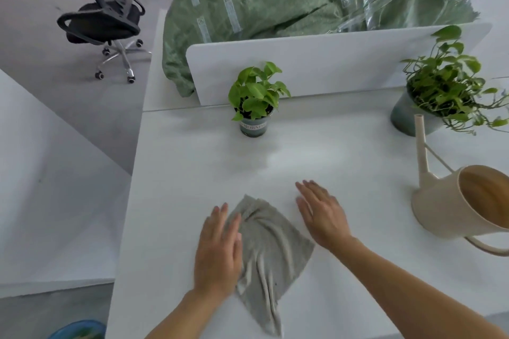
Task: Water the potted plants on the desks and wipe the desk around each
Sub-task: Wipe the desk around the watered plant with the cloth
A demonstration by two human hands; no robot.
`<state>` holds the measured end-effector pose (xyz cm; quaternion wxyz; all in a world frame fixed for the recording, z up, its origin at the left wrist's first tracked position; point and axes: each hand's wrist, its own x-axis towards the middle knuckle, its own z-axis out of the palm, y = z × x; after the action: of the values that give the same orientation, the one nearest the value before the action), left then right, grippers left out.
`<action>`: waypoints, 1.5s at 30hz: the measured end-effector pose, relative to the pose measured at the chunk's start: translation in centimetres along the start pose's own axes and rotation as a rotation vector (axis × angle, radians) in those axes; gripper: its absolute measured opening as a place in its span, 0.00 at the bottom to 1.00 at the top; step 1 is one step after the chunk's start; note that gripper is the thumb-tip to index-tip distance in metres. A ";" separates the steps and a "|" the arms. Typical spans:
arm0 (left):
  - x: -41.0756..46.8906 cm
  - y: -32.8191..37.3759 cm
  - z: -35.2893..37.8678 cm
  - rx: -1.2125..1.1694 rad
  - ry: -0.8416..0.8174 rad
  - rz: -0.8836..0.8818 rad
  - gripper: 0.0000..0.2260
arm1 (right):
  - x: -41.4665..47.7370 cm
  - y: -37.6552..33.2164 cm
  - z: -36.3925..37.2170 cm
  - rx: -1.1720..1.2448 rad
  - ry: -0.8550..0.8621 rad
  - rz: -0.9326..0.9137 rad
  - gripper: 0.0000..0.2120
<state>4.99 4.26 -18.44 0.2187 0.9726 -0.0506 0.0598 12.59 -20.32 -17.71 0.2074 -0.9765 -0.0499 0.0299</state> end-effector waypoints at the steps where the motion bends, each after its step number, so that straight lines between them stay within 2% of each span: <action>1: -1.1 1.7 1.2 0.023 -0.073 0.157 0.20 | 1.3 2.2 -0.7 -0.075 -0.026 0.094 0.26; 3: -3.3 3.4 3.7 0.146 -0.238 0.421 0.24 | 3.6 6.5 -1.7 -0.219 -0.164 0.284 0.28; 5: -4.3 2.4 5.2 0.259 -0.272 0.527 0.28 | 4.2 9.3 -2.1 -0.299 -0.232 0.340 0.32; 9: -2.3 0.0 5.0 0.341 -0.188 0.285 0.26 | 4.0 10.7 -1.0 -0.300 -0.173 0.311 0.36; 12: -0.1 3.1 6.1 0.292 -0.172 -0.118 0.26 | 4.4 11.3 -0.7 -0.280 -0.148 0.314 0.38; 13: 0.7 5.1 6.6 0.254 -0.174 -0.183 0.26 | 4.5 11.3 -0.7 -0.270 -0.148 0.308 0.38; 14: 1.4 7.1 7.1 0.222 -0.205 -0.152 0.26 | 4.4 11.3 -0.7 -0.270 -0.150 0.300 0.38; 16: 2.8 9.4 8.2 0.200 -0.290 0.108 0.25 | 4.2 11.6 -0.6 -0.285 -0.156 0.294 0.38; 18: 6.0 7.1 8.2 0.248 -0.298 0.285 0.22 | 4.3 11.7 -0.6 -0.286 -0.153 0.290 0.39; 19: 8.0 5.0 8.0 0.292 -0.271 0.284 0.21 | 4.4 11.7 -0.6 -0.285 -0.150 0.290 0.39; 20: 10.2 2.6 7.7 0.335 -0.228 0.189 0.21 | 4.4 11.7 -0.5 -0.282 -0.147 0.289 0.39; 22: 14.0 -1.2 6.7 0.406 -0.163 -0.146 0.23 | 4.4 11.8 -0.4 -0.281 -0.146 0.287 0.38; 24: 16.4 -1.3 6.8 0.353 -0.149 -0.509 0.25 | 4.3 11.9 -0.3 -0.281 -0.143 0.288 0.38; 25: 17.1 0.3 7.3 0.334 -0.128 -0.591 0.25 | 4.3 12.0 -0.3 -0.280 -0.140 0.285 0.38; 26: 17.5 2.3 8.2 0.321 -0.079 -0.560 0.25 | 4.4 12.0 -0.2 -0.279 -0.138 0.283 0.38; 27: 17.5 4.4 9.2 0.307 -0.093 -0.447 0.25 | 4.4 12.0 -0.2 -0.281 -0.135 0.285 0.38; 30: 16.4 7.6 10.9 0.285 -0.275 0.048 0.24 | 4.4 11.9 -0.1 -0.290 -0.124 0.283 0.38; 32: 16.9 5.6 9.7 0.313 -0.323 0.150 0.24 | 4.4 12.0 -0.2 -0.298 -0.128 0.278 0.38; 34: 16.6 2.0 8.8 0.356 -0.261 0.059 0.25 | 4.5 12.1 -0.2 -0.302 -0.128 0.270 0.38; 36: 15.4 -1.4 7.1 0.380 -0.228 -0.110 0.26 | 4.4 12.1 -0.2 -0.296 -0.124 0.259 0.38; 39: 14.4 -3.7 4.6 0.330 -0.295 -0.200 0.28 | 4.2 12.1 0.0 -0.311 -0.178 0.278 0.38; 40: 14.8 -3.3 3.7 0.277 -0.282 -0.210 0.29 | 4.3 11.8 -0.2 -0.312 -0.201 0.296 0.38; 42: 17.1 -2.4 1.7 0.126 -0.140 -0.311 0.26 | 5.1 10.3 -1.0 -0.329 -0.272 0.344 0.35; 44: 20.8 -1.9 -0.3 -0.086 -0.013 -0.552 0.21 | 7.0 7.6 -2.3 -0.248 -0.320 0.357 0.31; 45: 22.7 -1.8 -1.4 -0.285 0.035 -0.688 0.18 | 8.1 5.8 -3.0 -0.149 -0.298 0.334 0.29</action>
<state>27.52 4.88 -14.78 0.3602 0.8913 0.2752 -0.0082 21.36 -25.87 -17.65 0.1174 -0.9686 0.0803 0.2040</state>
